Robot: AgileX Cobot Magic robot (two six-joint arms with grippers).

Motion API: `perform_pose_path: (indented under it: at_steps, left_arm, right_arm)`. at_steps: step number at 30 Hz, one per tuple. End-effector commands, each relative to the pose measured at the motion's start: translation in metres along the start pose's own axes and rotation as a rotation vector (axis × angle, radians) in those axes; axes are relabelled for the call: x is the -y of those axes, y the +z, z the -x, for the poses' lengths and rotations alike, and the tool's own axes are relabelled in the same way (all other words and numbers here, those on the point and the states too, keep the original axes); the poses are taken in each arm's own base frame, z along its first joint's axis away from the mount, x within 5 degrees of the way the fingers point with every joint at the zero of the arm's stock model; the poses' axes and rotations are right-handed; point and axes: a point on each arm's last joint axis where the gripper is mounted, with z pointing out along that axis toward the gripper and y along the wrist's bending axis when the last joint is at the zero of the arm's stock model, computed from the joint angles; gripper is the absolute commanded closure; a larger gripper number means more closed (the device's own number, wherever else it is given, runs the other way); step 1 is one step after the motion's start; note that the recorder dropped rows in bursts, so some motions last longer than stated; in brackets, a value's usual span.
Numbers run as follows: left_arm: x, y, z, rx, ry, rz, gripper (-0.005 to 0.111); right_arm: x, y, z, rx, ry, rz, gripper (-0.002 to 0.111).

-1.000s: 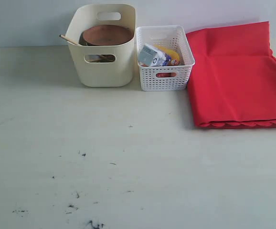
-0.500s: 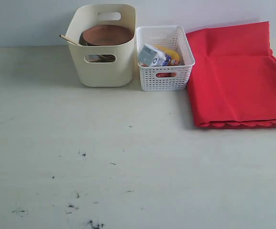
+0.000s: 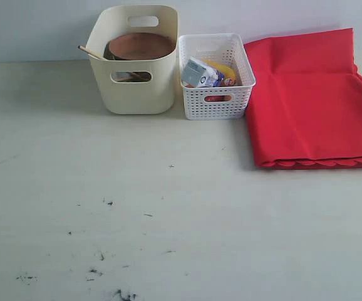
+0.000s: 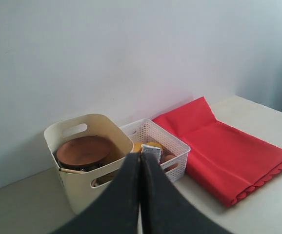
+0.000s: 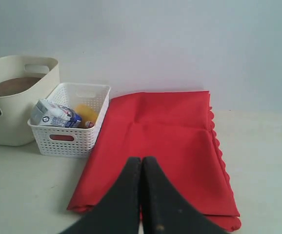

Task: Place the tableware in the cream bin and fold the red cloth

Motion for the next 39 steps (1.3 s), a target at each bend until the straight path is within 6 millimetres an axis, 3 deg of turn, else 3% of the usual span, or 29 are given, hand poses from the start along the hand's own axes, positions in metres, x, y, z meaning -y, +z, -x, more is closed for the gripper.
perform_pose_path:
  at_steps: [1,25,39]
  left_arm:
    - [0.000,0.001,-0.001,-0.005,0.004,0.004,0.107]
    - [0.000,-0.001,-0.007,0.040,-0.002,0.010,0.107]
    - [-0.017,-0.016,-0.086,0.133,-0.137,0.274,0.107]
  right_arm:
    - [0.000,0.000,0.000,0.013,0.002,-0.005,0.108]
    - [0.000,0.000,0.000,0.013,0.002,-0.005,0.108]
    - [0.000,0.000,0.000,0.013,0.002,-0.005,0.108]
